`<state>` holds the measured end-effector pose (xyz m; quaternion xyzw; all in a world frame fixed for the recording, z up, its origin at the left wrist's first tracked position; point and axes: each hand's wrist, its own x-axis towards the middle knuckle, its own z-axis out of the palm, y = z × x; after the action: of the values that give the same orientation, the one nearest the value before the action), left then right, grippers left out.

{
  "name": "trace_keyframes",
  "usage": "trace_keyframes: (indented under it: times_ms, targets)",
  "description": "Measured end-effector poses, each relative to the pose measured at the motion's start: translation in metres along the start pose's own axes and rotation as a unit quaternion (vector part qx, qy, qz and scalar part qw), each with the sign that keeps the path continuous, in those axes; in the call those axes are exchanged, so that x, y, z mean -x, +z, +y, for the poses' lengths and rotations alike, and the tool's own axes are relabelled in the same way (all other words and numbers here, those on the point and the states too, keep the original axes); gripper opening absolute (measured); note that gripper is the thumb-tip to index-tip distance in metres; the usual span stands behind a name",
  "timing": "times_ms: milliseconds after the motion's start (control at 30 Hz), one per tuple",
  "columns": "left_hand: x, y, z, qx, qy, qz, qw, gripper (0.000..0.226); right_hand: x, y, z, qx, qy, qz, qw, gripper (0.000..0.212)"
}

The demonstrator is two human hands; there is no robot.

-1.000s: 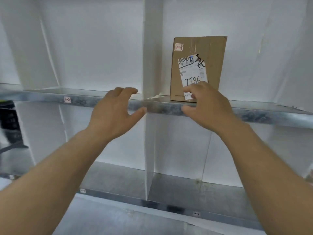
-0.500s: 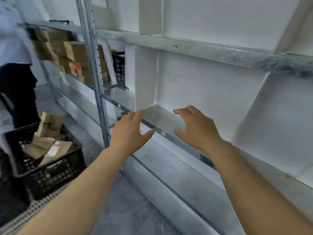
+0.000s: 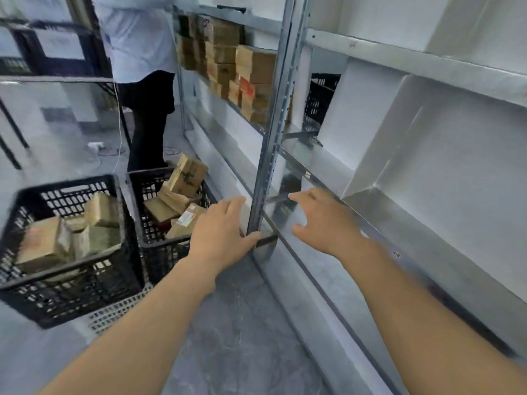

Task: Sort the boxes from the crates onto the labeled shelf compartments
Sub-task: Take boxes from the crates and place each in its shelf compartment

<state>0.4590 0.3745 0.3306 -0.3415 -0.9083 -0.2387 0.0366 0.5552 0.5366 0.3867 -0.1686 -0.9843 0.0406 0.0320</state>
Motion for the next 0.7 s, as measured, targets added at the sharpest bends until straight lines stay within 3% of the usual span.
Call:
trace_keyframes:
  times_ms: [400, 700]
  targets:
    - [-0.013, -0.037, -0.164, -0.023, -0.126, 0.018, 0.992, 0.075, -0.119, 0.046, -0.138, 0.015, -0.113, -0.029, 0.993, 0.060]
    - [-0.046, -0.028, -0.236, -0.018, -0.200, 0.007, 0.980, 0.076, -0.204, 0.087, -0.183, 0.011, -0.154, -0.066, 0.986, 0.058]
